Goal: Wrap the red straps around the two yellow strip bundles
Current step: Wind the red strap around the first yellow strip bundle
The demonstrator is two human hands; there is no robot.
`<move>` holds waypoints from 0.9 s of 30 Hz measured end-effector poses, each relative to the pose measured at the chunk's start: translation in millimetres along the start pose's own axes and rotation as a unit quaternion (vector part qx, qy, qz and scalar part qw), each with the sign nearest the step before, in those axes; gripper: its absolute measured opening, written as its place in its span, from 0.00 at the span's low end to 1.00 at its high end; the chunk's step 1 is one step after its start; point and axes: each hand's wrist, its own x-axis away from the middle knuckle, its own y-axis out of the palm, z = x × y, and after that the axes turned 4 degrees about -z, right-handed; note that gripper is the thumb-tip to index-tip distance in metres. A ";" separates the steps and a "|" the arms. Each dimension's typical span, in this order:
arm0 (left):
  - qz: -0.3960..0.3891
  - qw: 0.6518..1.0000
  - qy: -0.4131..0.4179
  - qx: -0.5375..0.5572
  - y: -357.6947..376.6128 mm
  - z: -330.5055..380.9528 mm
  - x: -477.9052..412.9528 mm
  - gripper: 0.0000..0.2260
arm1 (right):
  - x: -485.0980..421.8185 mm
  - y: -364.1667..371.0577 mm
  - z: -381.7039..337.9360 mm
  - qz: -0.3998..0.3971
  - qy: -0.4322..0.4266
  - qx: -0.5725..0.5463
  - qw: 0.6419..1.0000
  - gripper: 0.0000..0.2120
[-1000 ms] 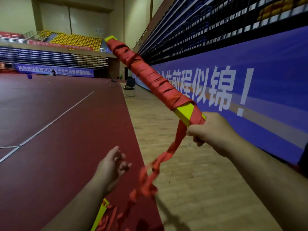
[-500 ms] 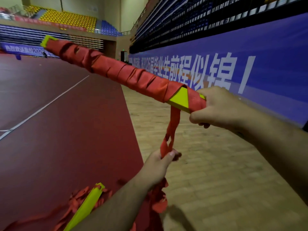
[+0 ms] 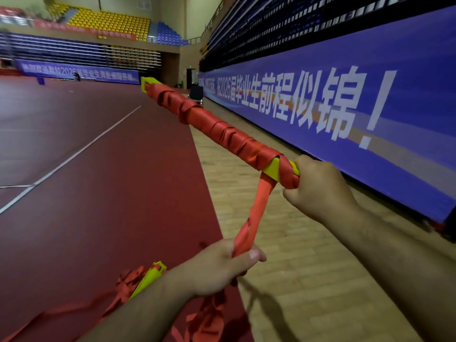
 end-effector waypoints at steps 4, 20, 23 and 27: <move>-0.039 0.986 -0.108 0.117 -23.1 -6.3 2.2 0.32 | -1.2 11.8 3.8 0.008 0.015 0.037 0.999 0.14; 0.435 0.681 0.019 0.589 -49.1 59.5 -82.0 0.11 | 30.9 35.1 -5.5 0.026 -0.159 0.063 0.985 0.25; 0.438 0.674 0.030 0.594 -54.8 46.5 -76.6 0.07 | 39.7 35.5 5.3 -0.023 -0.161 -0.135 0.977 0.43; 0.431 0.664 0.070 0.606 -62.2 44.9 -72.3 0.06 | 55.6 83.7 15.0 -0.132 -0.018 -0.391 0.911 0.49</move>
